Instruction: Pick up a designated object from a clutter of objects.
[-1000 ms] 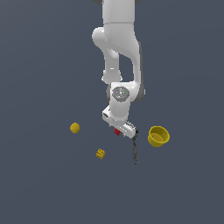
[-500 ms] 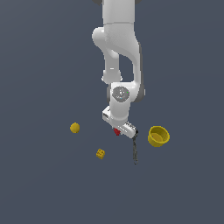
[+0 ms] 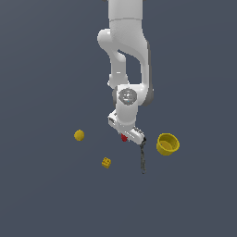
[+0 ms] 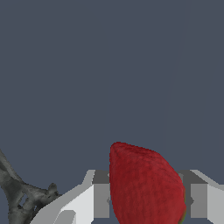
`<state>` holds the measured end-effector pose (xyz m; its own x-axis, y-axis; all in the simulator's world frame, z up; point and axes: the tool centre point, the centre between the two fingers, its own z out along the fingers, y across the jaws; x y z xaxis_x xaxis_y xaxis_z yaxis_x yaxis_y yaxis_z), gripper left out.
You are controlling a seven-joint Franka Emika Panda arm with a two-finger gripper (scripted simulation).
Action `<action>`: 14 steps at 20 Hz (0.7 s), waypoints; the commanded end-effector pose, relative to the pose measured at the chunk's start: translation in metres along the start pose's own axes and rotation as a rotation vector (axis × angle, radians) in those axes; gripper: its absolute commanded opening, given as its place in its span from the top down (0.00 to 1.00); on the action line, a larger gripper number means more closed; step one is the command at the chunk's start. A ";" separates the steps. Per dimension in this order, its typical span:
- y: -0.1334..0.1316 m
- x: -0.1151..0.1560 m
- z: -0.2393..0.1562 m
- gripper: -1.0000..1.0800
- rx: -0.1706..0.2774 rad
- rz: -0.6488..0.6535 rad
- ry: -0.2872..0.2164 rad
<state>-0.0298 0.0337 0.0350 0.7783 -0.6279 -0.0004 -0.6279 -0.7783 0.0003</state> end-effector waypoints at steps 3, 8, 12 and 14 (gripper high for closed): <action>0.002 -0.003 -0.018 1.00 0.001 0.000 0.001; 0.007 -0.009 -0.049 1.00 0.001 0.000 0.001; 0.011 -0.014 -0.082 1.00 0.001 0.000 0.001; 0.013 -0.017 -0.099 1.00 0.001 0.000 0.001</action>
<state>-0.0485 0.0340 0.1208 0.7783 -0.6279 0.0000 -0.6279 -0.7783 -0.0001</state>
